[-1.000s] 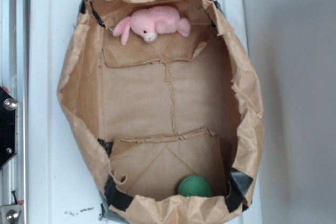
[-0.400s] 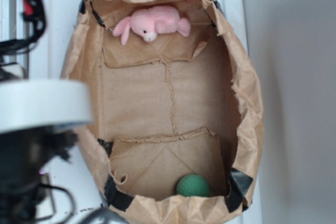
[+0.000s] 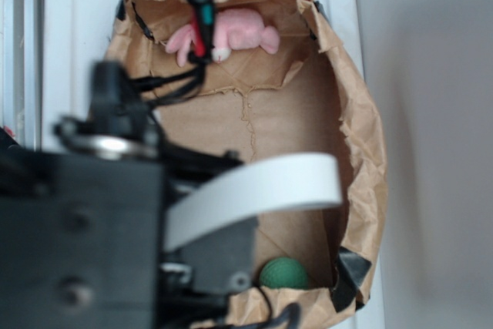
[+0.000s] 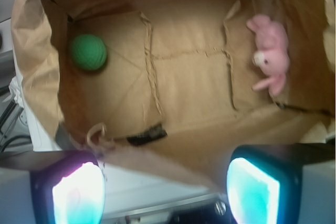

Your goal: Grab the pink bunny.

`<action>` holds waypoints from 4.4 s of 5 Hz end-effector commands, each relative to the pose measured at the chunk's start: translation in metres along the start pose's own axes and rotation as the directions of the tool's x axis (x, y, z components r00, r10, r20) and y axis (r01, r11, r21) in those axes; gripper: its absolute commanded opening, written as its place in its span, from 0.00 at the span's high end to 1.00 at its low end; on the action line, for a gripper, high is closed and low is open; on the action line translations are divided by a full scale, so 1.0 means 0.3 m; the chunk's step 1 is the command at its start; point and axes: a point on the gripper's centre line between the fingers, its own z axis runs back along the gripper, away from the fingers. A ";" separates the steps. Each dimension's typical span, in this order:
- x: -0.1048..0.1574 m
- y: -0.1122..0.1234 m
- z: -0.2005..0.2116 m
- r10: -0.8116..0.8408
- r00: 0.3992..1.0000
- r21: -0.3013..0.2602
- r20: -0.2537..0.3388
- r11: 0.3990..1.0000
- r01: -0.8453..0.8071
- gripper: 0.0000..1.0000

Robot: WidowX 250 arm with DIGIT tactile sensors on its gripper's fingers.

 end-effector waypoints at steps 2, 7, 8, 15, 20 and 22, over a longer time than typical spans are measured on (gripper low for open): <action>0.172 0.112 -0.114 0.113 0.993 0.082 0.030 0.990 -0.115 0.00; 0.168 0.222 -0.215 0.170 0.985 0.144 0.034 0.974 -0.173 0.00; 0.168 0.222 -0.215 0.170 0.985 0.144 0.034 0.974 -0.173 0.00; 0.189 0.365 -0.283 0.159 0.986 0.168 0.047 0.972 -0.165 0.00; 0.220 0.413 -0.384 0.201 0.978 0.294 0.058 0.933 -0.209 0.00; 0.172 0.426 -0.367 0.212 0.976 0.269 0.052 0.938 -0.219 0.00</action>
